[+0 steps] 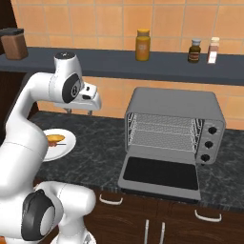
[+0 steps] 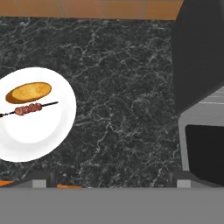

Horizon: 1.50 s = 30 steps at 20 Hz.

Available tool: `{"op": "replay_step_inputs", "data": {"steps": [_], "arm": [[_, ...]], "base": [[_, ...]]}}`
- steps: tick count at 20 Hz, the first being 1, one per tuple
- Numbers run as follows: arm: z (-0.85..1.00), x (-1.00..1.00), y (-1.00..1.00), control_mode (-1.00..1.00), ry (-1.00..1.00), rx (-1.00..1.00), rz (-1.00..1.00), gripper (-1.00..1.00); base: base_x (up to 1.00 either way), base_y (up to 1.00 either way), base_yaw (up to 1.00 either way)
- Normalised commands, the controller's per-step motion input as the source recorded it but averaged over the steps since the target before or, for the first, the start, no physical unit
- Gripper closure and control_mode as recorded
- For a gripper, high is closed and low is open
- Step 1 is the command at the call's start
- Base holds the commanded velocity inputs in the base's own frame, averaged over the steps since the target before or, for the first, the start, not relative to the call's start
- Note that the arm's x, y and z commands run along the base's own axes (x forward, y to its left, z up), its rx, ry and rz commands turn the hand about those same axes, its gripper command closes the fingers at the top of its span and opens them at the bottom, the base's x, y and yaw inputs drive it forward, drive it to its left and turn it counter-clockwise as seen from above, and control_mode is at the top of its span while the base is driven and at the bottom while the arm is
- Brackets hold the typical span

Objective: Pick up the kebab skewer and baguette bread, and place them inside the toaster oven. Close the toaster oven door and start by setting the timer.

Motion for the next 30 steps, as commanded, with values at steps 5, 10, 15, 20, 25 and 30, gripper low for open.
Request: {"op": "replay_step_inputs", "data": {"steps": [5, 10, 15, 20, 25, 30], "arm": [[-0.04, -0.21, -0.07, -1.0, 0.0, 0.0, 0.0, -1.0], [-0.46, -0.6, -0.68, -1.0, -0.31, 0.08, 0.17, -1.0], [-0.41, -0.07, -1.0, -1.0, -0.23, 0.0, 0.21, -1.0], [-0.47, -0.01, -0.99, -1.0, -0.25, 0.02, 0.18, -1.0], [-0.21, 0.15, -0.98, -1.0, -0.26, 0.07, 0.16, -1.0], [-0.32, 0.39, -0.56, -1.0, -0.28, 0.06, 0.1, -1.0]], "base": [[0.0, 0.0, 0.0], [0.0, 0.0, 0.0], [0.0, 0.0, 0.0], [0.0, 0.0, 0.0], [0.0, 0.0, 0.0], [0.0, 0.0, 0.0]]}}
